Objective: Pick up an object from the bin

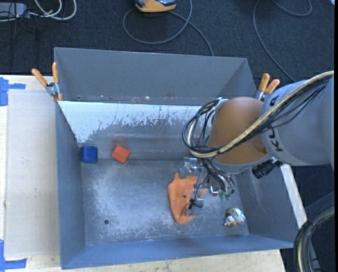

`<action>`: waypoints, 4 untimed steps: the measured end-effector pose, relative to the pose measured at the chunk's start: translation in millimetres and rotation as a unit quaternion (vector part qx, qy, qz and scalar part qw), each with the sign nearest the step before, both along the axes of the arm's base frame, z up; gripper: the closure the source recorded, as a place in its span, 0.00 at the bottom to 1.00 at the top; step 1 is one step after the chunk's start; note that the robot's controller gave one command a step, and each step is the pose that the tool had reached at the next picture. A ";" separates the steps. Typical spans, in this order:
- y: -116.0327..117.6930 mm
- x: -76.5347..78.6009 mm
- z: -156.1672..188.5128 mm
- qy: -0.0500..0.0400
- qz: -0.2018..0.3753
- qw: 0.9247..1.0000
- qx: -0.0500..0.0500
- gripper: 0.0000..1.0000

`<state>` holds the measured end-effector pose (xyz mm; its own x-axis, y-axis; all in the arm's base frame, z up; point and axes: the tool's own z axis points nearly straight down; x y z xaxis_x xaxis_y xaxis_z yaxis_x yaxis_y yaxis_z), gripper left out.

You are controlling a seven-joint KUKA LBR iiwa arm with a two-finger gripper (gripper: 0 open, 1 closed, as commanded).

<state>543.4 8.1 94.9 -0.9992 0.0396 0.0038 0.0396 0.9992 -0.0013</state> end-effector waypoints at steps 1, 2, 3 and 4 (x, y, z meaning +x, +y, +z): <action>-4.3 5.3 -22.9 0.001 -0.107 0.994 0.000 1.00; -4.4 5.3 -22.9 0.001 -0.108 0.994 0.000 1.00; 4.0 22.4 28.5 0.004 -0.099 0.995 0.000 1.00; -12.3 15.8 53.4 0.000 -0.092 0.996 0.000 1.00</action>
Offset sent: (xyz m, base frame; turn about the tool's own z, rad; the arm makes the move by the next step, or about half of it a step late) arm 0.0000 0.0000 0.0000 0.0000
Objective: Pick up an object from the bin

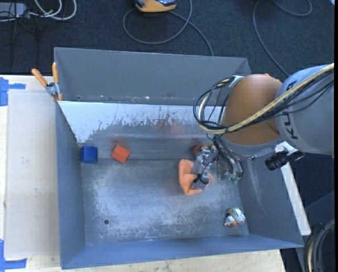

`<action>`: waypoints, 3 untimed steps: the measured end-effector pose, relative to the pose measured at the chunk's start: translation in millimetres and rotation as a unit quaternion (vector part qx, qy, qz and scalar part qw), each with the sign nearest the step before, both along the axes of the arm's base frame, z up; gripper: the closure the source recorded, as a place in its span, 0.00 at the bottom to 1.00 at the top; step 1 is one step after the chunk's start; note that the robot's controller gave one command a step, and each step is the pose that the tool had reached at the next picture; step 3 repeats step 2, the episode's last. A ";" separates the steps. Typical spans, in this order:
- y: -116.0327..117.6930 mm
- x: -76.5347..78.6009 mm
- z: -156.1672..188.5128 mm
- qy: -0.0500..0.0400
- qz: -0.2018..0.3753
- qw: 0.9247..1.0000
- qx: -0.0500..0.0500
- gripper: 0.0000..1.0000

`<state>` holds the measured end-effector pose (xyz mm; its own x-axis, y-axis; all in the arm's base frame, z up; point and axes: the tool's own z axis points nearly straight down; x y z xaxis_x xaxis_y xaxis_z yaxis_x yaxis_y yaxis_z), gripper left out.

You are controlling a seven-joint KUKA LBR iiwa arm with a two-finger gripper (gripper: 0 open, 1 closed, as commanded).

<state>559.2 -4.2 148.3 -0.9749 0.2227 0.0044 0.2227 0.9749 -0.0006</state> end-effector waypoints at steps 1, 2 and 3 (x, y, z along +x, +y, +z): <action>7.7 -4.4 47.7 0.006 -0.010 1.000 0.000 1.00; 24.8 27.6 103.6 -0.001 0.006 1.000 0.000 1.00; 24.8 27.6 103.6 -0.001 0.006 1.000 0.000 1.00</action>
Offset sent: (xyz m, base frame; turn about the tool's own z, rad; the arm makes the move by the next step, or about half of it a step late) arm 0.0278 0.0260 0.1039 -0.0149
